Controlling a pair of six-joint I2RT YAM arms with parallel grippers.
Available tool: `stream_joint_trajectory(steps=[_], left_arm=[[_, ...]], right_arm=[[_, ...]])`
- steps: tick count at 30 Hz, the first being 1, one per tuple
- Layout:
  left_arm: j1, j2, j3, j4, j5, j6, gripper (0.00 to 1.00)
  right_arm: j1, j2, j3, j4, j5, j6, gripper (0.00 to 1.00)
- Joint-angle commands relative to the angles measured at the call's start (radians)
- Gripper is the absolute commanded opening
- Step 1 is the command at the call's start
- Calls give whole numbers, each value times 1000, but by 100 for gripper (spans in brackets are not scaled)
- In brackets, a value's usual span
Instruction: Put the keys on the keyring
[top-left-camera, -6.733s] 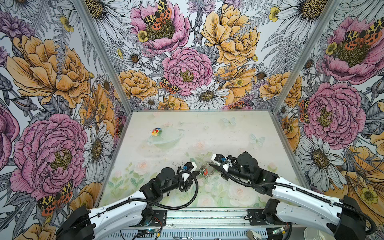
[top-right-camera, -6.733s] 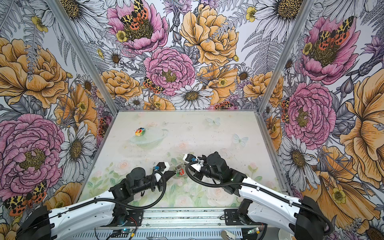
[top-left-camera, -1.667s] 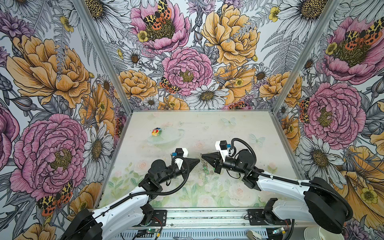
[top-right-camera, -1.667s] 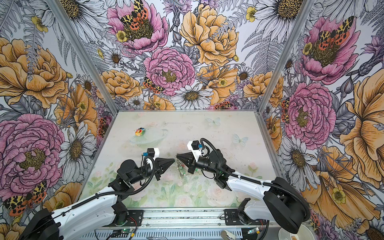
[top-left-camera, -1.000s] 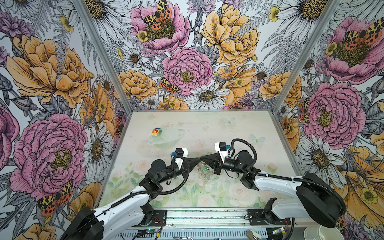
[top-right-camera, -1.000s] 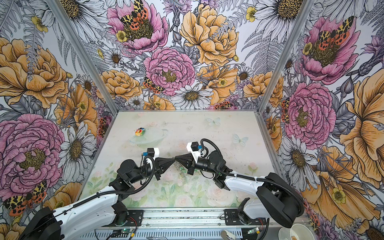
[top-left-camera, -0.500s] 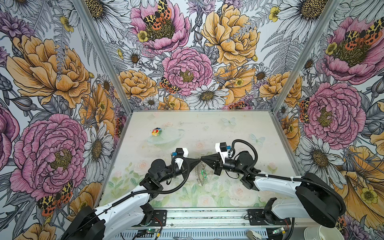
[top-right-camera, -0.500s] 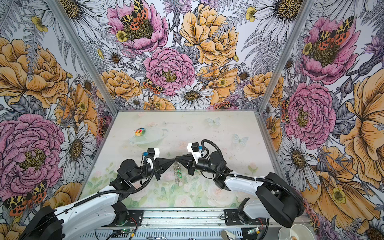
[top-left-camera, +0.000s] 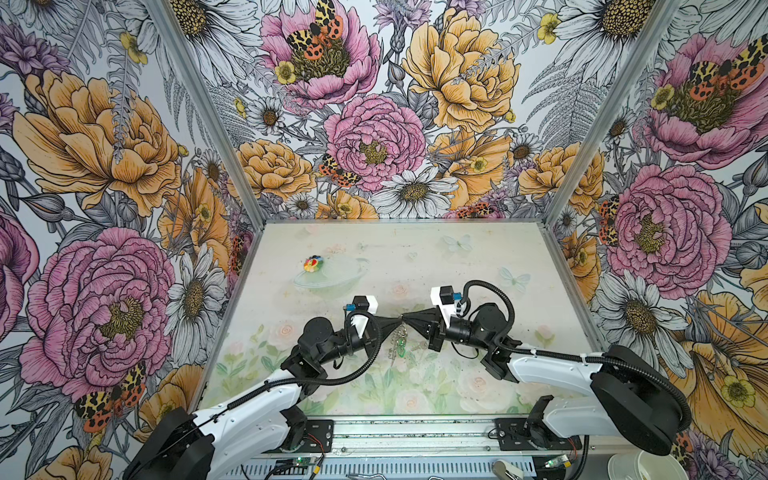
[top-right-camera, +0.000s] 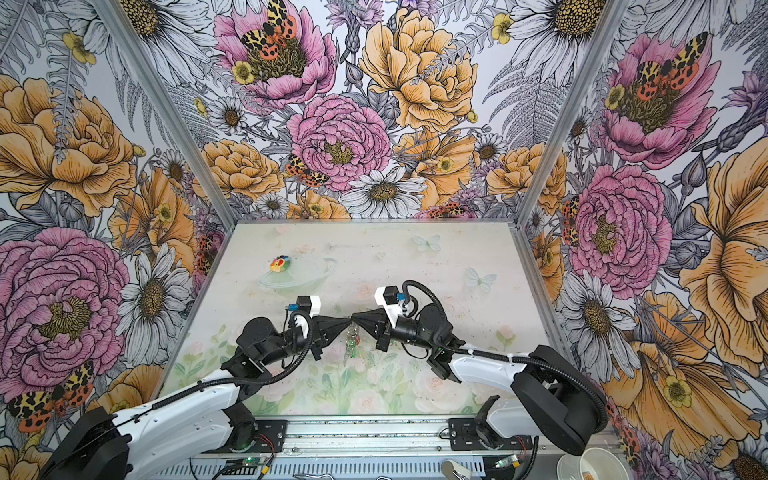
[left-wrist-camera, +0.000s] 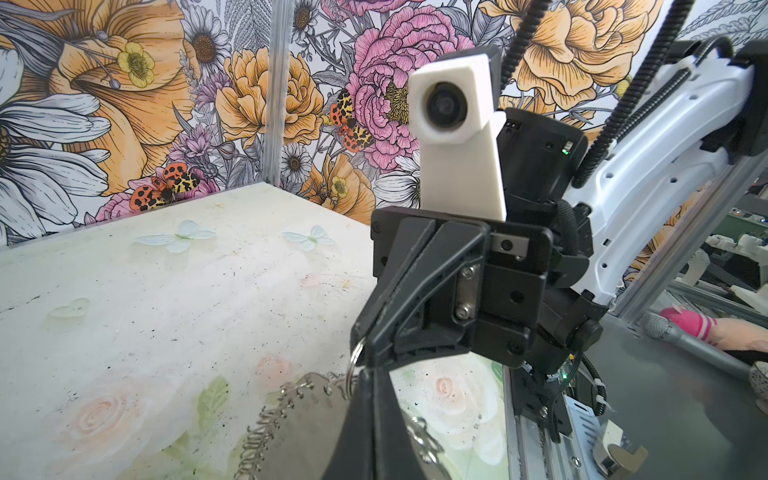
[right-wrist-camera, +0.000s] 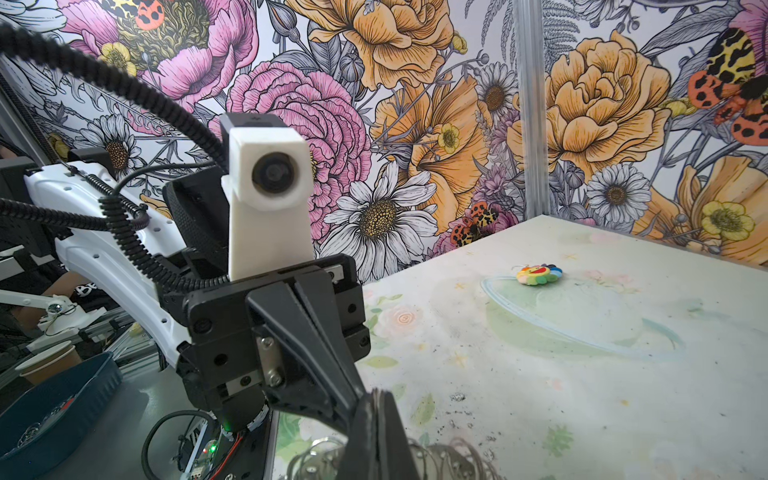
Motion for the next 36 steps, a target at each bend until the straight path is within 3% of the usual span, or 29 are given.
stream_joint_trajectory(steps=[1, 7, 11, 23, 29, 36], left_arm=[[-13, 5, -2, 8, -3, 24, 0], [-36, -33, 2, -85, -122, 90, 0], [-41, -50, -3, -105, -132, 105, 0], [13, -65, -49, -74, -4, 99, 0], [70, -84, -77, -37, 101, 102, 22], [76, -75, -74, -11, 157, 111, 31]], right_arm=[[43, -16, 3, 34, -69, -32, 0], [26, -75, -13, -63, -31, -92, 0], [26, -91, -25, -75, -38, -96, 0], [-8, -92, -35, -17, -92, -78, 0], [-10, -104, -36, -13, -117, -75, 0], [-8, -103, -34, 1, -139, -66, 0]])
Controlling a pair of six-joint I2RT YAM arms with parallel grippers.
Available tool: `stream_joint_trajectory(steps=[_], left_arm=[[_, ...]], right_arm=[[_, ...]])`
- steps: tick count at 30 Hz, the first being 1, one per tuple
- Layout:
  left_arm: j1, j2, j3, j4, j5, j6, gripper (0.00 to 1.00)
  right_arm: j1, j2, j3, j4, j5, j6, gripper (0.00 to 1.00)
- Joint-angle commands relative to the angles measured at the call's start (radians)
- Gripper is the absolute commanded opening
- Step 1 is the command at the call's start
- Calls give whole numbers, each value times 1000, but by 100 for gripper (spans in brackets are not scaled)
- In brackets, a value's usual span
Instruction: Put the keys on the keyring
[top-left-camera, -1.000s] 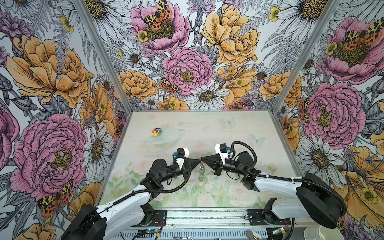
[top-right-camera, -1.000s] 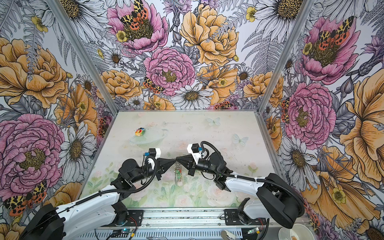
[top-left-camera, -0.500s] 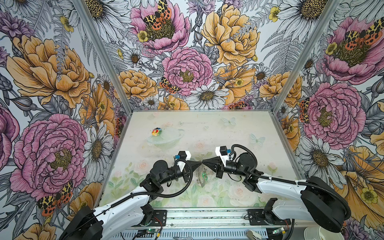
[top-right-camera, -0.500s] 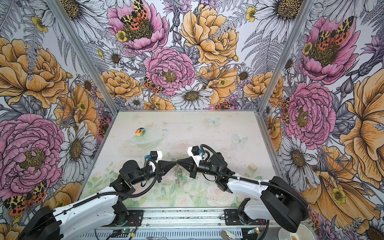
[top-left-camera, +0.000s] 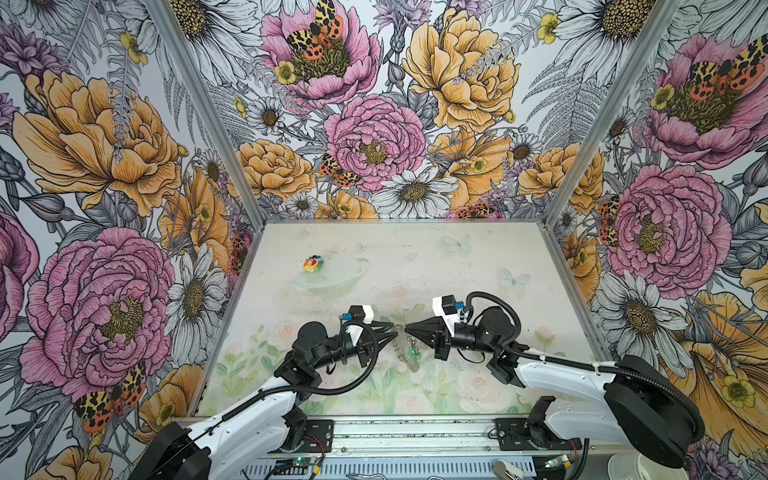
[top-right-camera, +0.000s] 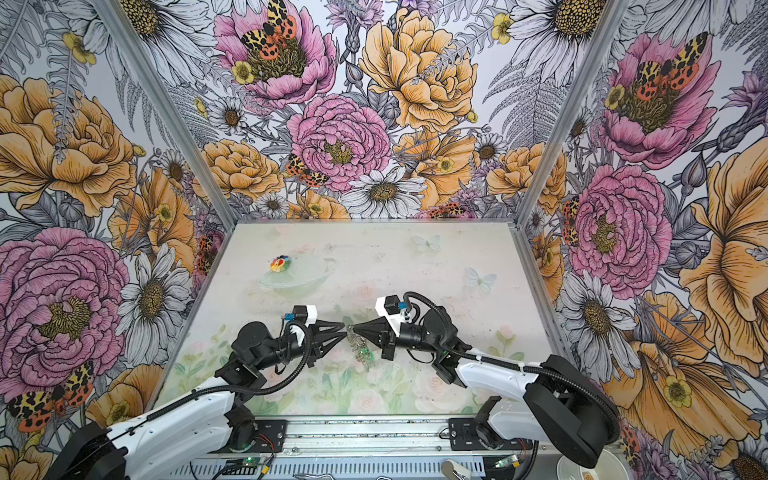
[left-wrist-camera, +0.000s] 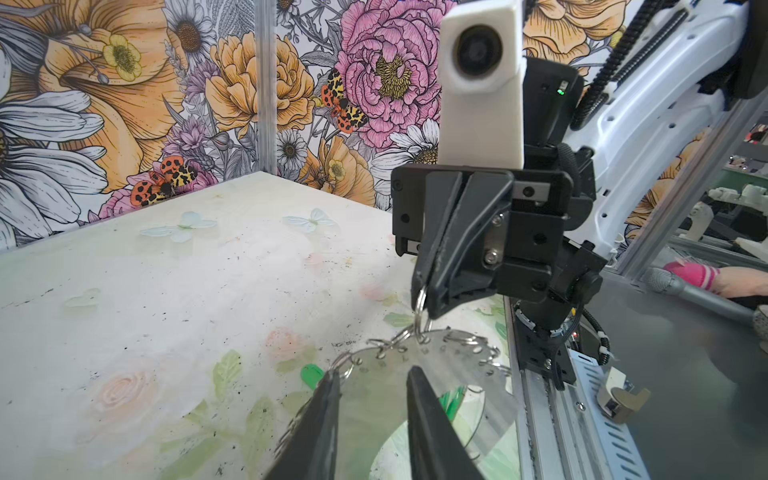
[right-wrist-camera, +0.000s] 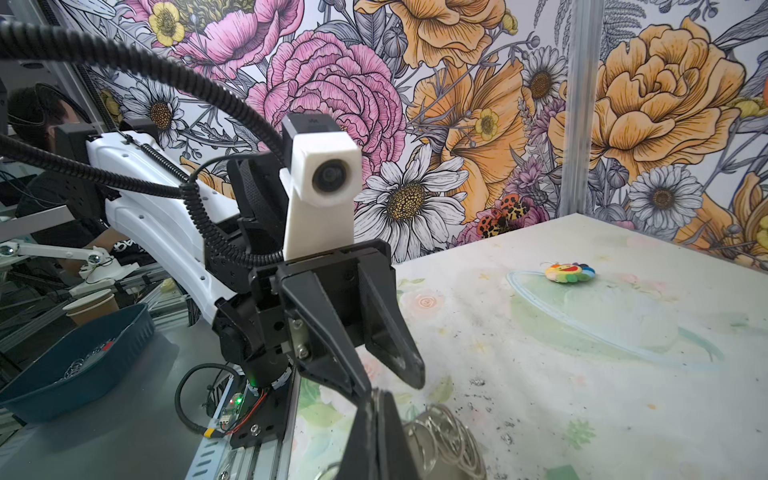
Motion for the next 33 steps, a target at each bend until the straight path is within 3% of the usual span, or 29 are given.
stream_joint_trajectory(steps=[1, 4, 28, 33], left_arm=[[8, 2, -6, 54, 74, 7, 31], [6, 9, -12, 91, 119, -3, 30], [-13, 59, 3, 132, 150, -30, 8], [-16, 91, 18, 121, 159, -23, 8]], right_arm=[[1, -21, 3, 66, -28, 9, 0], [0, -17, 0, 71, -15, 4, 0], [23, 71, 21, 166, -24, 31, 0], [52, 72, 22, 171, -23, 37, 0]])
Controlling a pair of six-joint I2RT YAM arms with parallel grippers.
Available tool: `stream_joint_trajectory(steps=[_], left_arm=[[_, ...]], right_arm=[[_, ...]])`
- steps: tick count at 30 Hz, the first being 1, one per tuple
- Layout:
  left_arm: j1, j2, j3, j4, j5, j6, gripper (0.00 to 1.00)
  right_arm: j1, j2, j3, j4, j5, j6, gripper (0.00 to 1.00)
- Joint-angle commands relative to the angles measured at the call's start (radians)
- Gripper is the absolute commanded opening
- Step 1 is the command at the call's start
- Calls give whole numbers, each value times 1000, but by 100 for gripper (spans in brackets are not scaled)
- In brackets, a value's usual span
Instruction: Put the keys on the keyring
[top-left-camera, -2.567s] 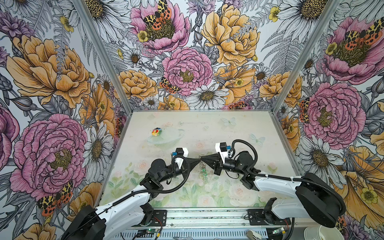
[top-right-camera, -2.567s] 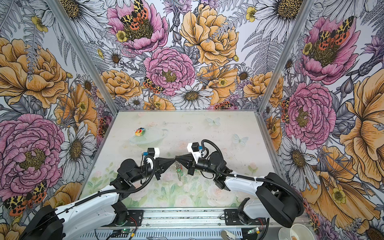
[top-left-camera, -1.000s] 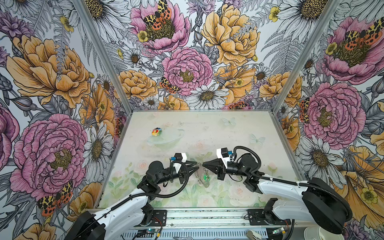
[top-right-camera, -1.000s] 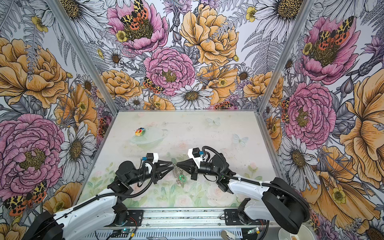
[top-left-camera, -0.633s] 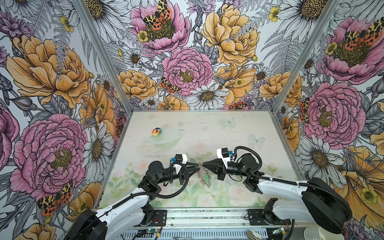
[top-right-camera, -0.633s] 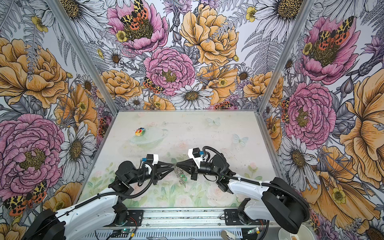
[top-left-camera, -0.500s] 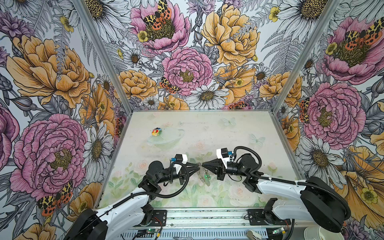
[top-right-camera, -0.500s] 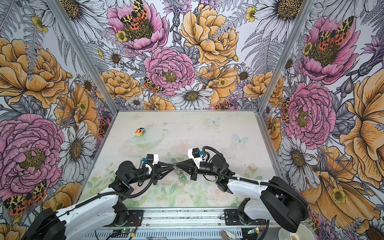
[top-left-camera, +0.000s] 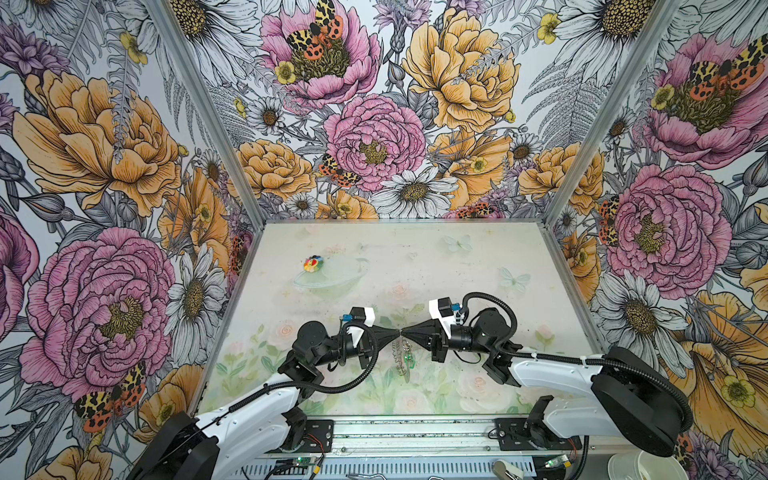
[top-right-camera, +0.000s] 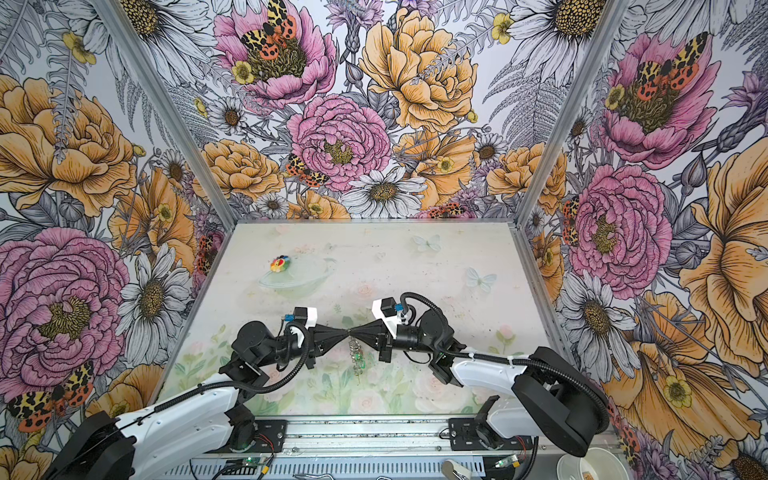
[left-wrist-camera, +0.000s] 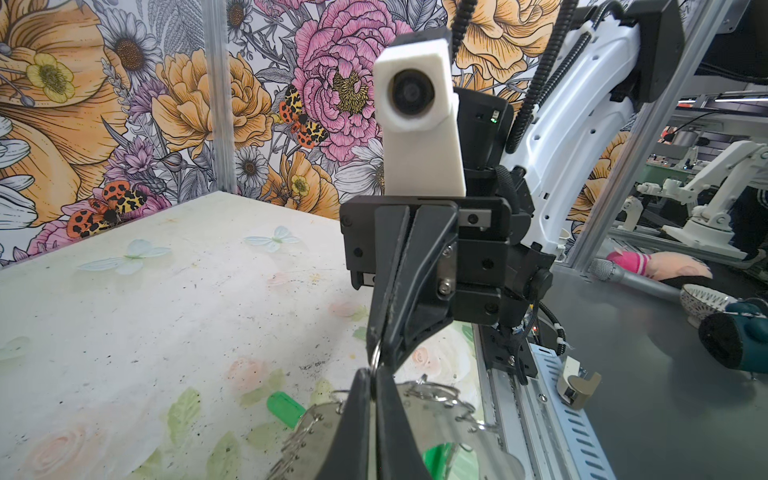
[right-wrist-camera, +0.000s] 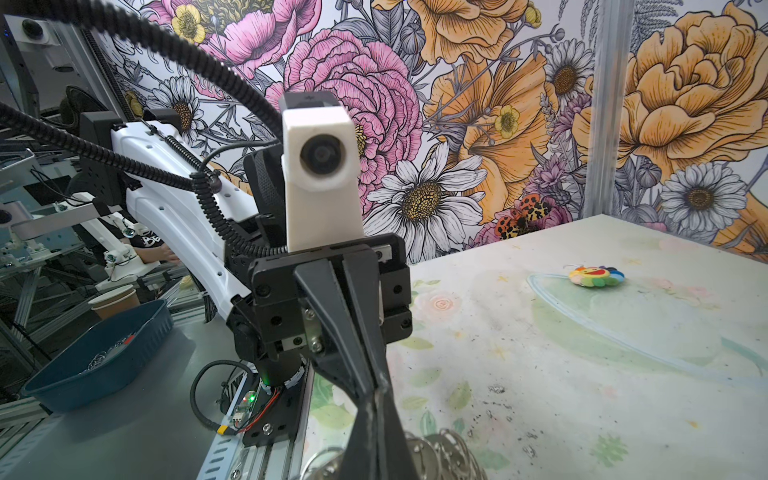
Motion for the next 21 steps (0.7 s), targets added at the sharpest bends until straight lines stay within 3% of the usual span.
stream_joint_trajectory(steps=[1, 7, 14, 15, 21], left_arm=[[-13, 26, 21, -6, 48, 5, 8], [-21, 42, 33, -4, 62, 3, 8], [-31, 39, 45, -32, 25, -1, 0], [-37, 32, 53, -58, -4, 5, 0], [-126, -6, 193, -441, -287, 147, 0]], right_arm=[[22, 3, 23, 84, -9, 9, 0], [27, 11, 22, 88, -5, 7, 0], [27, -5, 21, 12, 30, -33, 0], [22, -27, 20, -33, 43, -51, 2], [-73, -260, 9, -437, 103, -254, 41]])
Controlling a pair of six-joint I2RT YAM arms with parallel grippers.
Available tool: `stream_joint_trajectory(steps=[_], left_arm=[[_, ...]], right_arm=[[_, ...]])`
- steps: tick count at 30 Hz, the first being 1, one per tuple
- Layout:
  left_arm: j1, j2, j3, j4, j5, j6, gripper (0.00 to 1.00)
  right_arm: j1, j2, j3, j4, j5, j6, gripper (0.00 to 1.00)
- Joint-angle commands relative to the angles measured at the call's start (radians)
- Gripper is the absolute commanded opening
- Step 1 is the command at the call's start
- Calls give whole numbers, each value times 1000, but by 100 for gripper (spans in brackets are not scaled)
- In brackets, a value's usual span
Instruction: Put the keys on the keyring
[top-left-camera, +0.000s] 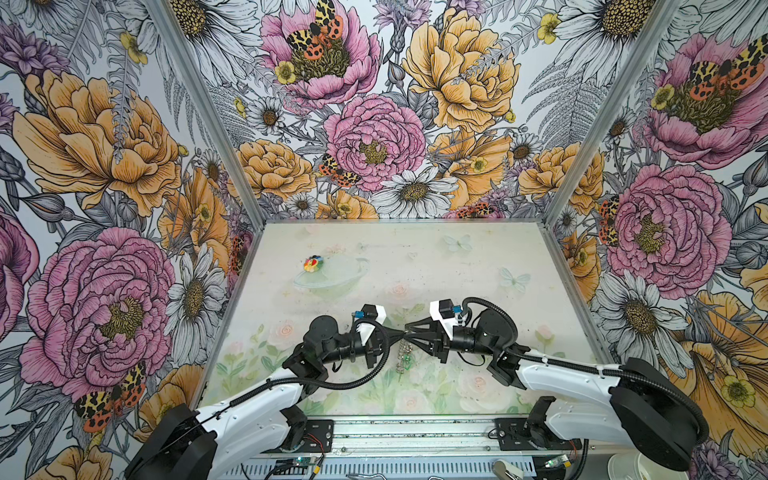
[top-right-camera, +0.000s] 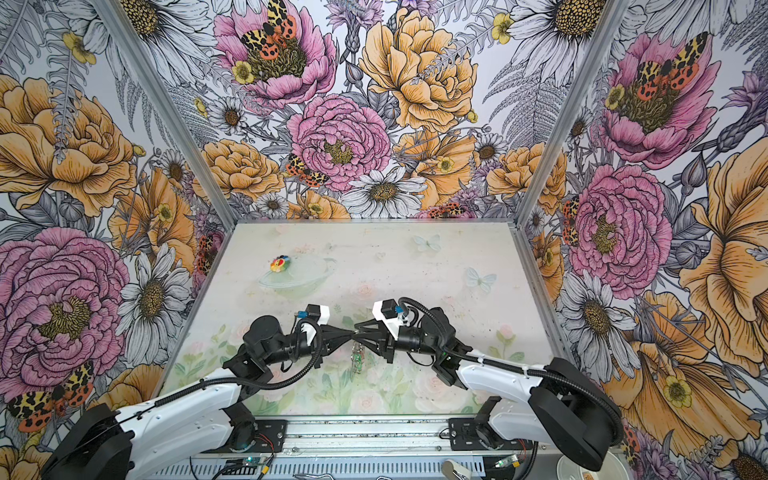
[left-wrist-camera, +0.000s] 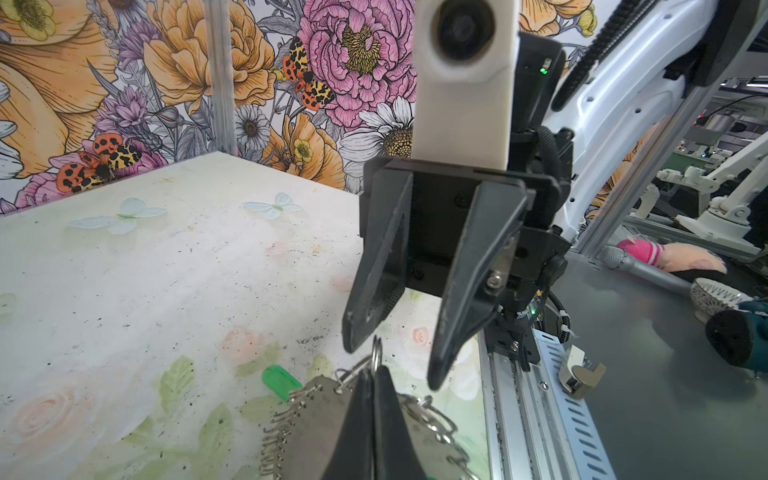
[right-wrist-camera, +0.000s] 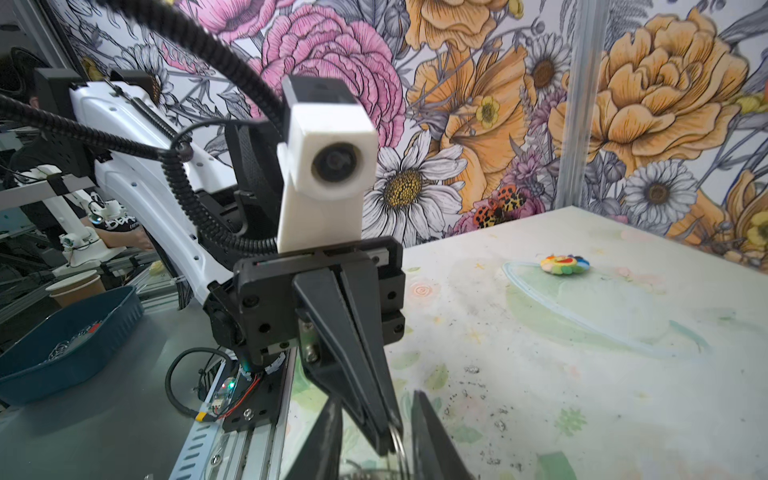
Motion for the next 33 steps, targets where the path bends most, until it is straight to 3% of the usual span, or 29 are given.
stream_joint_trajectory(steps=[1, 3, 7, 12, 18, 24, 33], left_arm=[[-48, -25, 116, -248, -188, 102, 0], [-73, -10, 189, -370, -251, 128, 0], [-116, 70, 383, -646, -360, 167, 0], [-132, 210, 628, -972, -336, 209, 0], [-142, 295, 808, -1226, -317, 301, 0], [-187, 322, 880, -1324, -299, 383, 0], [-212, 291, 865, -1325, -273, 423, 0]], right_arm=[[-59, -148, 8, -262, 55, -164, 46], [-84, -218, 6, -351, 85, -216, 50], [-93, -265, -8, -365, 124, -255, 52], [-101, -251, -1, -373, 70, -278, 47], [-103, -236, -10, -317, -35, -256, 36], [-103, -182, 16, -324, -116, -244, 24], [-100, -155, 31, -313, -182, -223, 18]])
